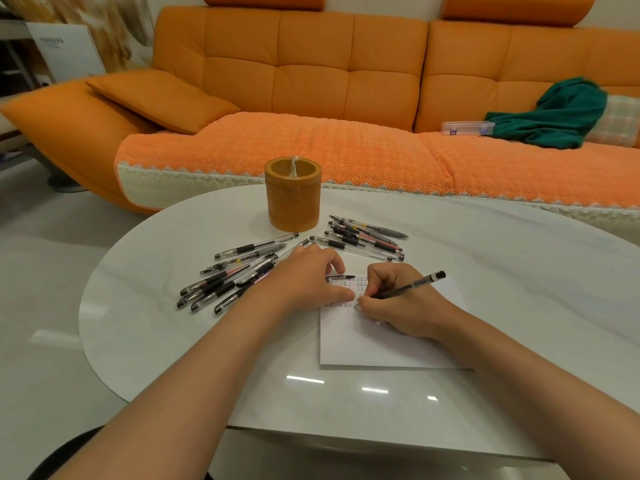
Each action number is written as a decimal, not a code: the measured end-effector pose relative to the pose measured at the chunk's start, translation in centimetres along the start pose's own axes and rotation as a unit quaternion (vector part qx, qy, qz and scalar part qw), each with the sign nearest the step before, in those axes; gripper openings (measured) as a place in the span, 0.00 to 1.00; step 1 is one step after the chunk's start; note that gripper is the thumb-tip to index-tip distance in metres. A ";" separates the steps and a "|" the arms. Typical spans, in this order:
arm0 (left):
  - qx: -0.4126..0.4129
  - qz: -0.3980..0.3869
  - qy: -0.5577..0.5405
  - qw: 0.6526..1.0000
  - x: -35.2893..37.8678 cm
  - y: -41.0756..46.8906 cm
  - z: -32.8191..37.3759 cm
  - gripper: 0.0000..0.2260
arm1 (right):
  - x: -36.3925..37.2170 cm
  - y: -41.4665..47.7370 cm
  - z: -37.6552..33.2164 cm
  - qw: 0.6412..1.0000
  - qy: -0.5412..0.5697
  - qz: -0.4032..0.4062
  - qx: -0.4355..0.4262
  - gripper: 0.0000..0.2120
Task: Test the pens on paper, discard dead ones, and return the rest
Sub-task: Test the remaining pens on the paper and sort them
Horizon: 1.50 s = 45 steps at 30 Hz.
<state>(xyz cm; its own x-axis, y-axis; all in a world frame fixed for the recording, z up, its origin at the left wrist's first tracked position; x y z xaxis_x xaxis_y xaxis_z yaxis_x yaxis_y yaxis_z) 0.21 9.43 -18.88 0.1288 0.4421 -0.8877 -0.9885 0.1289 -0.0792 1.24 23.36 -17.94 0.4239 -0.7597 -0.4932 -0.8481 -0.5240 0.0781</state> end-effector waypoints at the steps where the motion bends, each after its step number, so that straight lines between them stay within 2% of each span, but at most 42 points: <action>1: 0.000 0.001 0.000 1.000 0.0 0.0 0.0 0.21 | 0.1 0.0 0.0 1.000 0.003 0.000 0.001 0.10; 11: -0.006 -0.001 0.000 1.000 -0.1 -0.2 0.1 0.21 | -0.1 0.0 0.2 1.000 0.005 0.009 0.002 0.09; 15: -0.005 -0.002 0.001 1.000 -0.2 -0.3 0.3 0.21 | -2.1 -0.2 0.9 0.993 0.077 0.084 0.031 0.08; 18: 0.001 0.001 0.003 1.000 -0.2 -0.5 0.4 0.20 | -3.0 -0.3 0.7 0.987 0.109 0.114 0.010 0.07; 22: 0.013 0.010 -0.002 1.000 -0.5 -0.7 0.5 0.18 | -3.9 -0.1 0.0 0.992 0.047 0.115 -0.006 0.17; 24: 0.018 0.020 -0.009 1.000 -0.8 -0.8 0.6 0.17 | -4.1 0.2 0.1 0.989 0.108 0.097 0.018 0.21; 29: 0.041 0.038 -0.023 0.998 -1.2 -1.2 0.4 0.12 | -3.5 0.6 -0.1 0.971 0.220 0.063 0.067 0.20; 31: 0.045 0.053 -0.025 0.997 -1.5 -1.3 0.4 0.08 | -3.9 0.7 -0.3 0.983 0.162 0.066 0.048 0.16; 33: 0.043 0.061 -0.037 0.997 -1.7 -1.4 0.4 0.06 | -4.5 0.6 -1.0 0.997 -0.005 0.072 0.014 0.12; 35: 0.043 0.071 -0.045 0.996 -2.0 -1.5 0.5 0.06 | -4.4 0.6 -1.6 0.983 -0.174 0.062 -0.013 0.13; 37: 0.042 0.082 -0.051 0.994 -2.3 -1.5 0.5 0.06 | -4.3 0.5 -1.9 0.960 -0.272 0.062 -0.018 0.12; 39: 0.041 0.086 -0.059 0.994 -2.5 -1.5 0.6 0.06 | -4.3 0.4 -2.2 0.943 -0.324 0.070 -0.017 0.09; 45: 0.043 0.083 -0.068 0.993 -2.4 -1.6 1.1 0.07 | -4.1 0.0 -2.9 0.919 -0.386 0.074 -0.031 0.10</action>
<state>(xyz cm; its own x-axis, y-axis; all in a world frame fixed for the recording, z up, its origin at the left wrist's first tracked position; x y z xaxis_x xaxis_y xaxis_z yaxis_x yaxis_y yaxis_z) 1.59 9.16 -16.09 -0.0210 0.5789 -0.8151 -0.9872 0.1168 0.1084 0.41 25.34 -13.45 -0.0672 -0.3365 -0.9393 -0.8479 -0.4770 0.2315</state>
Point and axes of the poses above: each hand's wrist, its own y-axis towards the middle knuckle, its own x-axis out of the palm, z = x × y, the point moved 9 cm from there along y, towards the middle knuckle, and after that the axes turned 1 degree about -x, right-handed, at the moved point
